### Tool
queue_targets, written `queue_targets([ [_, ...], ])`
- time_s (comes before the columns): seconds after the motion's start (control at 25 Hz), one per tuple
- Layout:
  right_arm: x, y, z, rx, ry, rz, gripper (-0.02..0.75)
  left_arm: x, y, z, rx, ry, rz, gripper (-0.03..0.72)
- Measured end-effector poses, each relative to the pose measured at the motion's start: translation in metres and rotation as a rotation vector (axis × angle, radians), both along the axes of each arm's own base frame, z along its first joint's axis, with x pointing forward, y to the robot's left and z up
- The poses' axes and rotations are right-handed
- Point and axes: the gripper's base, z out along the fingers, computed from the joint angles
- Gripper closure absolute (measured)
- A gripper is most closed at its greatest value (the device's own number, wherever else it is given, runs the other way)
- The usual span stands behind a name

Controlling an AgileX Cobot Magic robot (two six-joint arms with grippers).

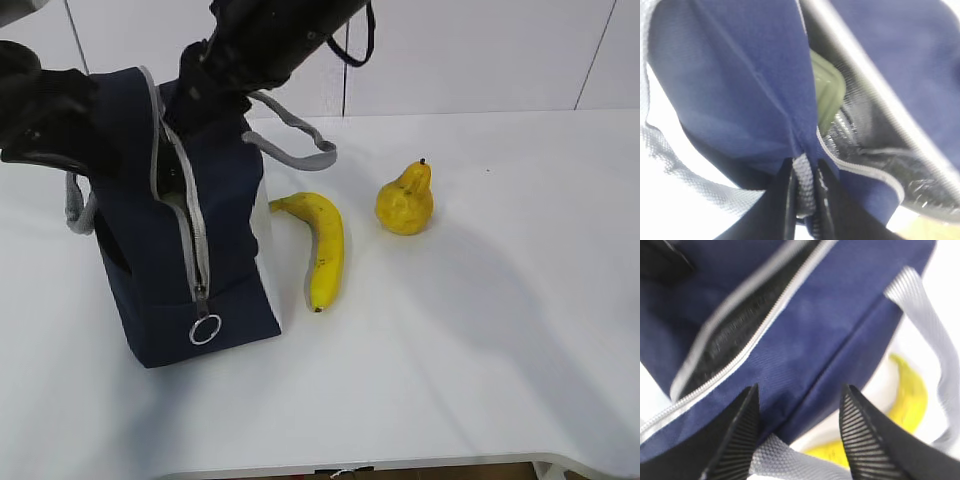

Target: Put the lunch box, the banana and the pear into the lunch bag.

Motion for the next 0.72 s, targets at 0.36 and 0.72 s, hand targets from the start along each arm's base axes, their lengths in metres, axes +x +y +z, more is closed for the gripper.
queue_targets([
  [0.36,0.001,-0.019,0.002,-0.218,0.056,-0.130,0.313,0.000,0.003,-0.002,0.046,-0.010,-0.011,0.676],
  [0.72,-0.012,-0.038,0.041,-0.182,0.005,-0.168,0.313,0.000,0.013,-0.001,0.075,-0.011,0.001,0.676],
])
